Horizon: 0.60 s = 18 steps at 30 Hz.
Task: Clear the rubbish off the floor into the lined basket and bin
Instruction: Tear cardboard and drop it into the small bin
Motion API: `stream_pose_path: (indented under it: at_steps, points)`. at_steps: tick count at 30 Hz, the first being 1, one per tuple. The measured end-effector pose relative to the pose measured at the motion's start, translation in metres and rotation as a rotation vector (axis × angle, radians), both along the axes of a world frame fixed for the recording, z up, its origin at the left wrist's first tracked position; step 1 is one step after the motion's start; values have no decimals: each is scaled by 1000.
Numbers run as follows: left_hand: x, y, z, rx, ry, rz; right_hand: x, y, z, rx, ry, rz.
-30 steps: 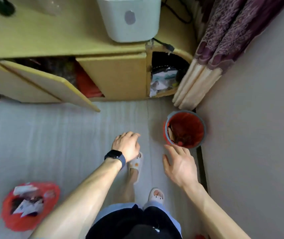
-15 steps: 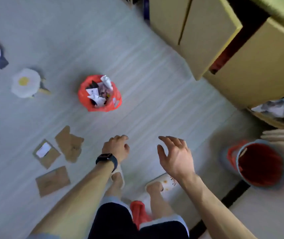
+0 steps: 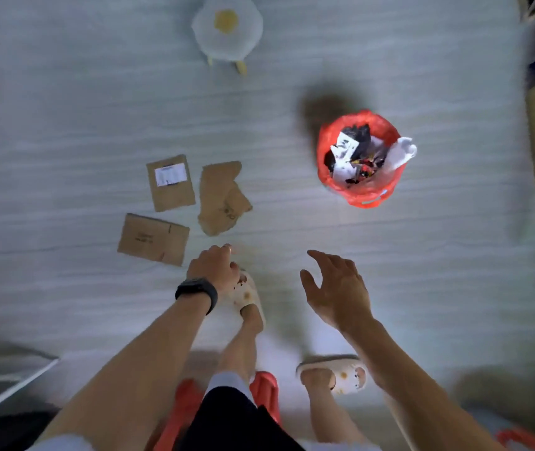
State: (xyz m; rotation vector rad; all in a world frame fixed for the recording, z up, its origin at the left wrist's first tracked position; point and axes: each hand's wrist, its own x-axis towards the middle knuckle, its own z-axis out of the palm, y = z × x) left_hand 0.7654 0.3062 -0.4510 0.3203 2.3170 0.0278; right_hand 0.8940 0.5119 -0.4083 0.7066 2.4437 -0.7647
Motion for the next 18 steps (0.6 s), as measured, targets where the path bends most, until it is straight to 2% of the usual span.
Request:
stream_pose_path:
  at_steps: [8,14,18]
  points:
    - [-97,-114,-50,-63,-12,274,-153,-61,-69,-32,-135,216]
    - [-118,-146,-94,-16,-80,536,-238,-72,-127,-41,-242,275]
    - [-136,-165,-175,-61,-115,684,-303,-82,-212,-54,-275,372]
